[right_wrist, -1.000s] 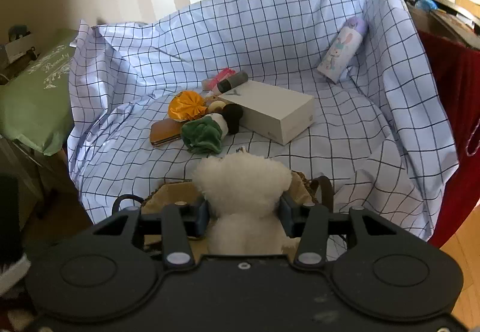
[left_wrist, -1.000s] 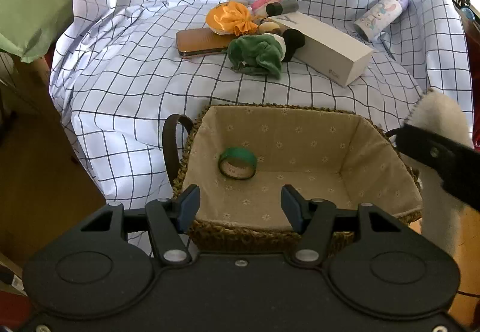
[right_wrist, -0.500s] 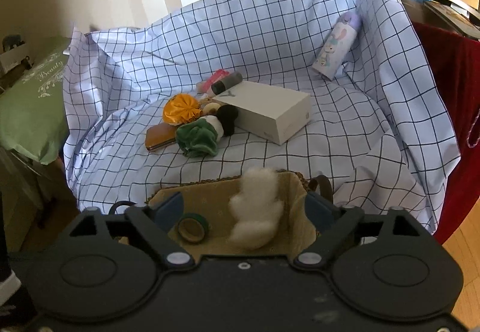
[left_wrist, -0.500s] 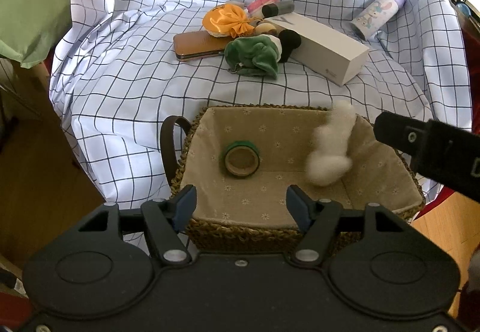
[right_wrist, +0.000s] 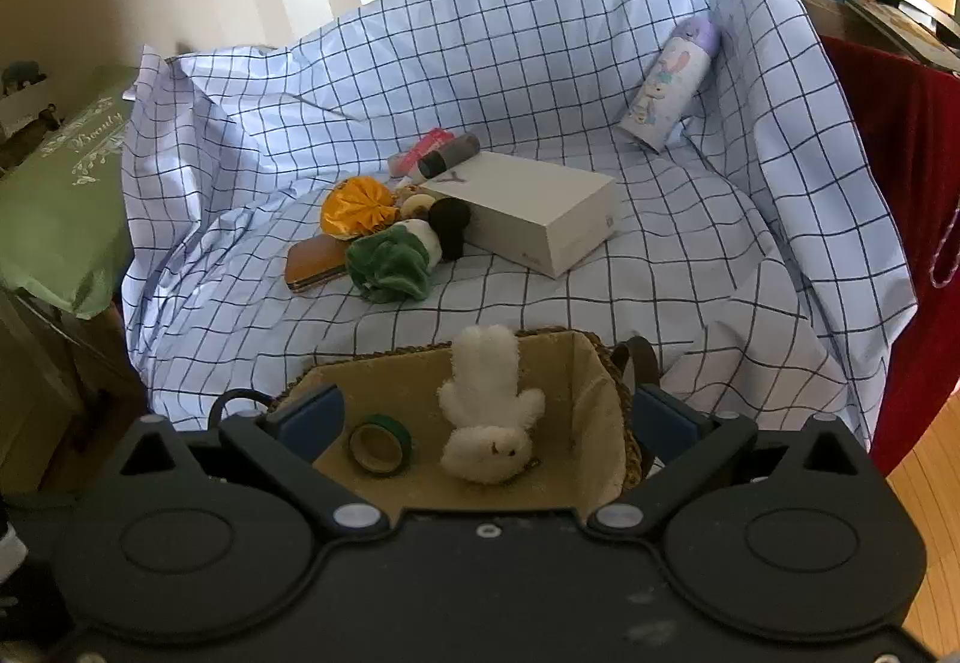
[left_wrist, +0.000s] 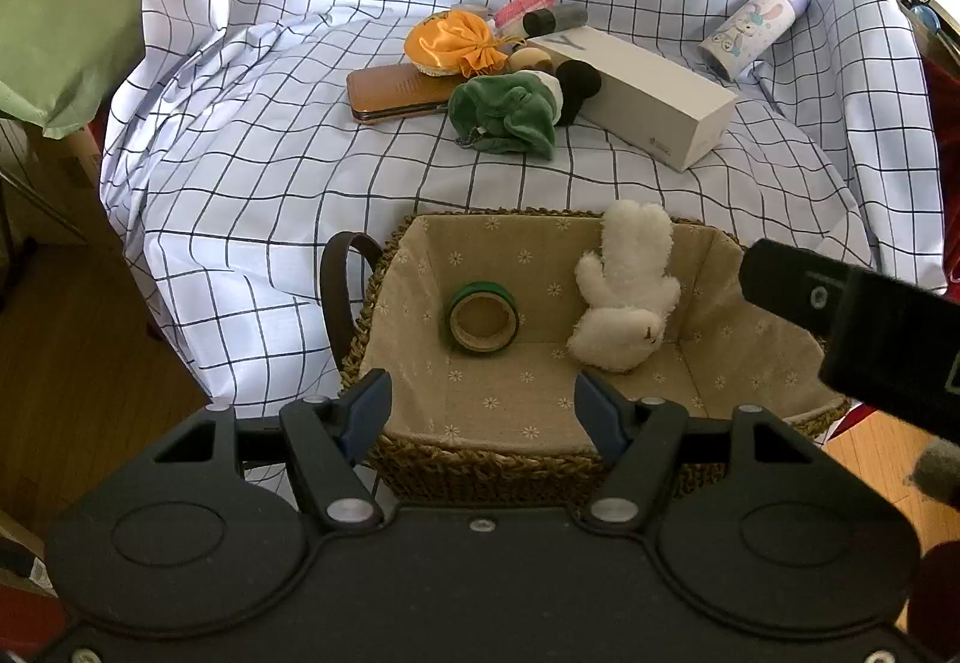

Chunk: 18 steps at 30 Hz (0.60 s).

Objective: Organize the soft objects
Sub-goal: 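Drop the green tape into the basket while the right tool drops the bunny in, then move both tools back toward the objects on the cloth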

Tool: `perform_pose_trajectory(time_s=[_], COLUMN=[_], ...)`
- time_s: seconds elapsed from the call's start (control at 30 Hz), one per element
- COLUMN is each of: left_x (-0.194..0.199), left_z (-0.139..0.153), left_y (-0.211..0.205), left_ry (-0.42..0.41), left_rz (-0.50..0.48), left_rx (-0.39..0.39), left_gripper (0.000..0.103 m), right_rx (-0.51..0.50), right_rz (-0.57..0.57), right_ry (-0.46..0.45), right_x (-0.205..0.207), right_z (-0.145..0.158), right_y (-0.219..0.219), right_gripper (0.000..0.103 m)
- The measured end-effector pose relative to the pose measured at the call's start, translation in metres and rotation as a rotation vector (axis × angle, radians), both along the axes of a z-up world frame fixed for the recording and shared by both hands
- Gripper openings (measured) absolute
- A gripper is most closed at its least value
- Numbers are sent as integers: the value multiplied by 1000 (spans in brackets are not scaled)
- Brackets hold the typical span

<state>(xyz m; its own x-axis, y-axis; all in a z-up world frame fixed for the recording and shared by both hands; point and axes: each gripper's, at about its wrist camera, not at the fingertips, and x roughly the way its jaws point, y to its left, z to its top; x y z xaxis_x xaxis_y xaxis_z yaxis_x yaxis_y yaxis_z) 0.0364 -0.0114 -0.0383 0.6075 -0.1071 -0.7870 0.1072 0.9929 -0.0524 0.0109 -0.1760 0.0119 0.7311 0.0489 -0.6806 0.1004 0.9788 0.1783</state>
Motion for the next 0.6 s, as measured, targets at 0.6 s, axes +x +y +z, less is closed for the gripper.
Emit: perform_pose_trajectory(time_s=[0.6], left_x=[-2], left_z=[3], left_y=[-1], left_ry=[-7], left_rz=[-8], left_rx=[-8], left_gripper=[74], right_rx=[-29], right_rz=[-87], right_ry=[127], right_x=[5], right_z=[-13], right_y=[-5], right_gripper=[103])
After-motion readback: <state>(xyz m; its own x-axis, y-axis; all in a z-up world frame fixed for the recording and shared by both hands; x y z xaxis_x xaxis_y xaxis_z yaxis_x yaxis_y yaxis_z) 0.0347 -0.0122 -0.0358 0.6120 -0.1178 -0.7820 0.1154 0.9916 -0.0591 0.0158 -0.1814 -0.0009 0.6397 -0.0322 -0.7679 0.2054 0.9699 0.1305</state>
